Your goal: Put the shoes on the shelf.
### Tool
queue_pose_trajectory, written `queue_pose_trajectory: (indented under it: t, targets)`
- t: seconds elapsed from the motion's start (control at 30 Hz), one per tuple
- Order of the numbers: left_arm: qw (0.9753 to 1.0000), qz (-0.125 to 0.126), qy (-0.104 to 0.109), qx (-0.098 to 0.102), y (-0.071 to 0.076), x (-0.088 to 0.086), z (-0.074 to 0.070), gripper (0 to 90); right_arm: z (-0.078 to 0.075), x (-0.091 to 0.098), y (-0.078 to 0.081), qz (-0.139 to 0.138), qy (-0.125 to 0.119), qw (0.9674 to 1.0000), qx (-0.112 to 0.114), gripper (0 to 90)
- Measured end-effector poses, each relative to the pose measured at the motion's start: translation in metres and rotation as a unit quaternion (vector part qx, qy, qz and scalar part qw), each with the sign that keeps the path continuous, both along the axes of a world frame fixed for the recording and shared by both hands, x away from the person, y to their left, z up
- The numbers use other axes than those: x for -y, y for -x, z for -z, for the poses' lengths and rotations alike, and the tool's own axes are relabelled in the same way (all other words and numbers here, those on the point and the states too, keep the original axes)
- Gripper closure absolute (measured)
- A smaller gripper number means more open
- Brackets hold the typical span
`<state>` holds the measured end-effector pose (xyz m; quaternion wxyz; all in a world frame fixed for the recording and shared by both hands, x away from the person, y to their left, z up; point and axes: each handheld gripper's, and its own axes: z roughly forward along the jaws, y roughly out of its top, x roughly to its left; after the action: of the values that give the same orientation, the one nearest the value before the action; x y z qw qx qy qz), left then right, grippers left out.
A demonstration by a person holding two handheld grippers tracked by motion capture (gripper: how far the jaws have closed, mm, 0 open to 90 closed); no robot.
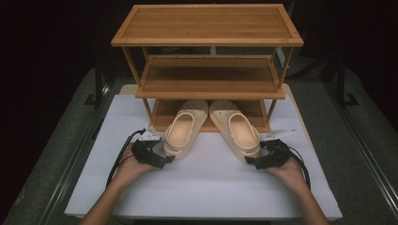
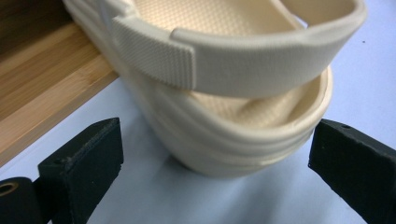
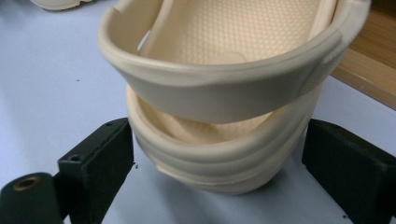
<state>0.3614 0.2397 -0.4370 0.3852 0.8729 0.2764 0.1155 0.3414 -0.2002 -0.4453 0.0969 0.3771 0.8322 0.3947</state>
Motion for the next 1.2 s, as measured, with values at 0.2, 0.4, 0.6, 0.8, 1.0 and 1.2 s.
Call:
queue_pose_trajectory:
  t: [0.2, 0.4, 0.6, 0.8, 1.0, 1.2]
  targets:
    - [0.9999, 0.011, -0.003, 0.009, -0.001, 0.01, 0.003, 4.9, 0.0, -0.004, -0.003, -0.006, -0.004, 1.0, -0.006, 8.1]
    - [0.9999, 0.013, -0.005, 0.004, -0.007, 0.019, -0.001, 3.3, 0.0, -0.01, -0.005, -0.012, -0.007, 0.9999, -0.008, 8.1]
    - [0.9997, 0.021, -0.001, 0.01, -0.01, 0.033, -0.004, 3.7, -0.004, -0.025, -0.007, -0.03, -0.007, 0.9995, -0.001, 9.0]
    - [0.9993, 0.033, 0.001, 0.016, -0.012, 0.05, -0.007, 4.4, -0.005, -0.043, -0.01, -0.045, -0.005, 0.999, 0.006, 9.9]
    - [0.9992, 0.033, 0.007, 0.021, -0.017, 0.064, -0.007, 8.3, -0.008, -0.059, -0.015, -0.048, -0.001, 0.9987, 0.017, 9.9]
    - [0.9993, 0.03, 0.013, 0.021, -0.019, 0.065, -0.006, 8.2, -0.007, -0.061, -0.018, -0.038, -0.001, 0.999, 0.021, 9.4]
